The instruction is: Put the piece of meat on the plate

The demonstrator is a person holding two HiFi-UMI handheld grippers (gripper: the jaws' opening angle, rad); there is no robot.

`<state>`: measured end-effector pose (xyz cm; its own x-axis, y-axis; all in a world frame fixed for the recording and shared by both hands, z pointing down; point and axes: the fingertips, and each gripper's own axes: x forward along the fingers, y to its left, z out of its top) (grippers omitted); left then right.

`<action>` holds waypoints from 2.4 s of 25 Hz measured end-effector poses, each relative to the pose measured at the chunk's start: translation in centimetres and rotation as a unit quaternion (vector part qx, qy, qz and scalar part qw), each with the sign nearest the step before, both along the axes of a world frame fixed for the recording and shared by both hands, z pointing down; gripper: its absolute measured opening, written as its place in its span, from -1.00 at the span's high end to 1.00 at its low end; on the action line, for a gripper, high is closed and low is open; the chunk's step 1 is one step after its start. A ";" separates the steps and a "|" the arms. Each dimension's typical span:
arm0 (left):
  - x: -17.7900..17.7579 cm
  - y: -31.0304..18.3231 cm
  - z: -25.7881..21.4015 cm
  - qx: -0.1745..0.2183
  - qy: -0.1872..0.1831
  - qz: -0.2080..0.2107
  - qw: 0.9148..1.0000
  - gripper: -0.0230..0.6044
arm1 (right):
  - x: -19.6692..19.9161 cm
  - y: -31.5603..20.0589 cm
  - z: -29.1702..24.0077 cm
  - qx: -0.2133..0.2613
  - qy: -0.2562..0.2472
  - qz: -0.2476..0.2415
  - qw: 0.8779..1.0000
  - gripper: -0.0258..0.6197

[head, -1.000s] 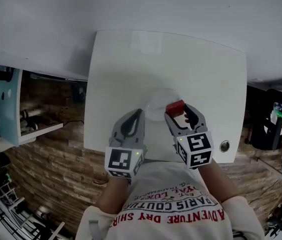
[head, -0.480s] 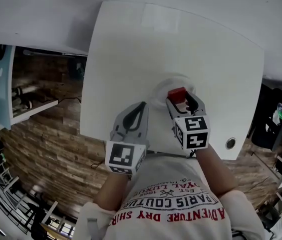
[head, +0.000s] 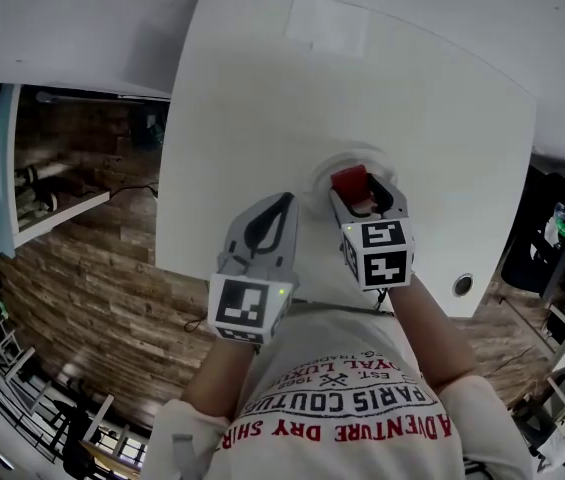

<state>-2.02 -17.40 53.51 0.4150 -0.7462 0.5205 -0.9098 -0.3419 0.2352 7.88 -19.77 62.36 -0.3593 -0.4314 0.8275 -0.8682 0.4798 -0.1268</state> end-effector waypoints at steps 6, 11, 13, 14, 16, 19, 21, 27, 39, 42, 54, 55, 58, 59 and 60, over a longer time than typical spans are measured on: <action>-0.5 0.3 0.6 -0.013 -0.001 0.001 1.000 0.90 | 0.1 -0.1 0.1 0.001 0.002 0.010 1.000 0.06; -0.8 0.5 0.3 -0.017 0.004 0.005 1.000 0.90 | -0.2 0.0 -0.4 -0.009 -0.014 0.020 1.000 0.06; -0.6 0.6 -0.1 -0.014 0.006 0.011 1.000 0.90 | 0.0 0.1 -1.1 -0.008 -0.023 0.033 0.999 0.06; -0.5 0.5 -0.4 -0.012 0.008 0.015 1.000 0.90 | 0.3 0.1 -1.7 -0.002 -0.027 0.043 0.999 0.06; -0.2 0.4 -1.1 -0.005 0.015 0.023 1.000 0.90 | 0.8 0.1 -3.2 0.015 -0.037 0.068 0.997 0.06; 0.1 0.2 -2.3 0.003 0.031 0.032 0.999 0.90 | 1.3 0.2 -5.9 0.037 -0.069 0.109 0.991 0.11; 0.5 0.0 -3.3 0.013 0.033 0.042 0.998 0.90 | 1.7 0.1 -7.7 0.061 -0.075 0.126 0.987 0.44; 1.8 -0.1 -7.2 0.056 0.043 0.074 0.995 0.90 | 2.1 0.3 -12.6 0.154 -0.062 0.110 0.980 0.88; 1.2 -1.1 -18.4 0.197 0.039 0.098 0.975 0.90 | 1.7 2.1 -25.9 0.341 -0.117 0.097 0.928 0.88; 1.4 -0.9 -21.2 0.237 0.032 0.103 0.966 0.90 | 1.3 2.9 -28.4 0.368 -0.150 0.083 0.914 0.88; 2.5 0.4 -24.2 0.282 0.009 0.119 0.952 0.90 | 1.3 4.1 -31.7 0.408 -0.152 0.069 0.898 0.88; 2.5 0.5 -24.2 0.281 0.010 0.120 0.952 0.90 | 1.3 4.1 -31.6 0.406 -0.152 0.069 0.899 0.88; 2.7 0.7 -23.9 0.275 0.011 0.124 0.953 0.90 | 1.4 4.3 -31.3 0.401 -0.150 0.071 0.901 0.88; 2.8 0.8 -23.8 0.273 0.011 0.126 0.954 0.90 | 1.4 4.3 -31.3 0.401 -0.148 0.071 0.901 0.88; 2.9 0.8 -23.7 0.272 0.011 0.127 0.954 0.90 | 1.4 4.3 -31.3 0.403 -0.146 0.072 0.901 0.88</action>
<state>0.89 -16.59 29.81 0.6254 -0.7768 0.0741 -0.7777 -0.6282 -0.0218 9.29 -15.46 31.09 -0.4032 -0.9092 0.1042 -0.9148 0.4034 -0.0204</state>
